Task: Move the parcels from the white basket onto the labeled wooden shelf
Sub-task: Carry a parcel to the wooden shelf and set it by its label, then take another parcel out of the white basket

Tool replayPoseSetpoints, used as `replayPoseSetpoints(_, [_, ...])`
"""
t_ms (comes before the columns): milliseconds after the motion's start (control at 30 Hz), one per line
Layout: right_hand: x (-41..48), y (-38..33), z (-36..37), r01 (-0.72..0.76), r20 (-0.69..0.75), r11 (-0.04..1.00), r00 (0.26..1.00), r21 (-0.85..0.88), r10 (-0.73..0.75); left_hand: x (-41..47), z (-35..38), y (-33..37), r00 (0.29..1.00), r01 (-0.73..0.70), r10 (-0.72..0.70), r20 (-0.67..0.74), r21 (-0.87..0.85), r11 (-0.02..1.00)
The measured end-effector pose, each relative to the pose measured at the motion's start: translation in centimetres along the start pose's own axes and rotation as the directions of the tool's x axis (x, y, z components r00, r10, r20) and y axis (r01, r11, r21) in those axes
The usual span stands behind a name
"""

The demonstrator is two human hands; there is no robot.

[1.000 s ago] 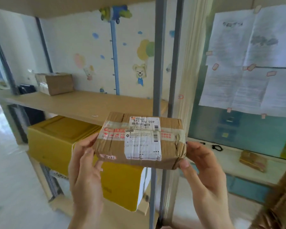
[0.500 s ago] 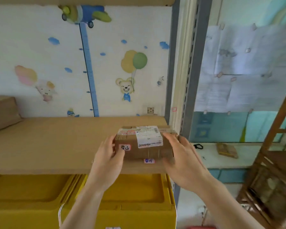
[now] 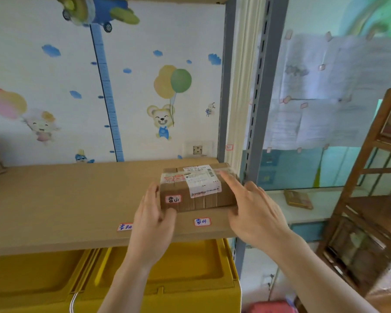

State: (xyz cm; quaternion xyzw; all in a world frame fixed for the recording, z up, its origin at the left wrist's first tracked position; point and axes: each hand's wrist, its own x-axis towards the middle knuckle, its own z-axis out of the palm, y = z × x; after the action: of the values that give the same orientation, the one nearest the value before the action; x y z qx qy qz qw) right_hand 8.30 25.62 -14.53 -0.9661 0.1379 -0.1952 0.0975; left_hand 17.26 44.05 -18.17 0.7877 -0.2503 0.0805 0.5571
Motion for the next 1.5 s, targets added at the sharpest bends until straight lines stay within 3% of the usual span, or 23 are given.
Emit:
replayPoseSetpoints(67, [-1.1,1.2,-0.9,0.098,-0.125,0.991,0.988,0.094,-0.086,-1.0,0.6,1.2,0.984,-0.094,0.098,-0.147,0.029,0.995])
replayPoseSetpoints(133, [-2.6,3.3,-2.3,0.209,-0.251,0.955,0.956,0.209,-0.154,-1.9,2.2,3.4,0.952,-0.227,0.222,-0.209,-0.001,0.974])
replayPoseSetpoints(233, [-5.2,8.8,-4.6,0.29,-0.322,0.897,0.929,0.335,-0.18,-3.2,7.2,7.3,0.922,-0.372,0.361,-0.142,-0.065,0.926])
replayPoseSetpoints(367, [-9.6,19.7,-8.4,0.219,-0.353,0.873,0.934,0.436,-0.058,-4.9,17.8,13.0,0.886,-0.451,0.464,0.027,-0.194,0.871])
replayPoseSetpoints(633, [-21.7,44.7,-18.1,-0.093,-0.442,0.915,0.853,0.394,0.277,-11.1,44.5,26.0,0.792,-0.391,0.549,0.268,-0.468,0.793])
replayPoseSetpoints(933, [-27.7,62.6,-24.3,-0.248,-0.486,0.86,0.74,0.447,0.466,-13.6,66.8,36.6,0.651,-0.283,0.61,0.452,-0.601,0.748])
replayPoseSetpoints(1100, [-25.3,72.2,-23.5,-0.291,-0.511,0.855,0.702,0.43,0.496,-12.1,78.1,37.5,0.605,-0.251,0.611,0.51,-0.607,0.754])
replayPoseSetpoints(1267, [-19.5,85.2,-21.6,-0.387,-0.531,0.846,0.66,0.366,0.531,-8.4,91.4,37.4,0.617,-0.241,0.584,0.527,-0.581,0.778])
replayPoseSetpoints(1500, [-7.8,105.9,-17.0,-0.58,-0.356,0.698,0.602,0.419,0.714,-3.1,107.2,38.4,0.661,-0.029,0.421,0.621,-0.54,0.841])
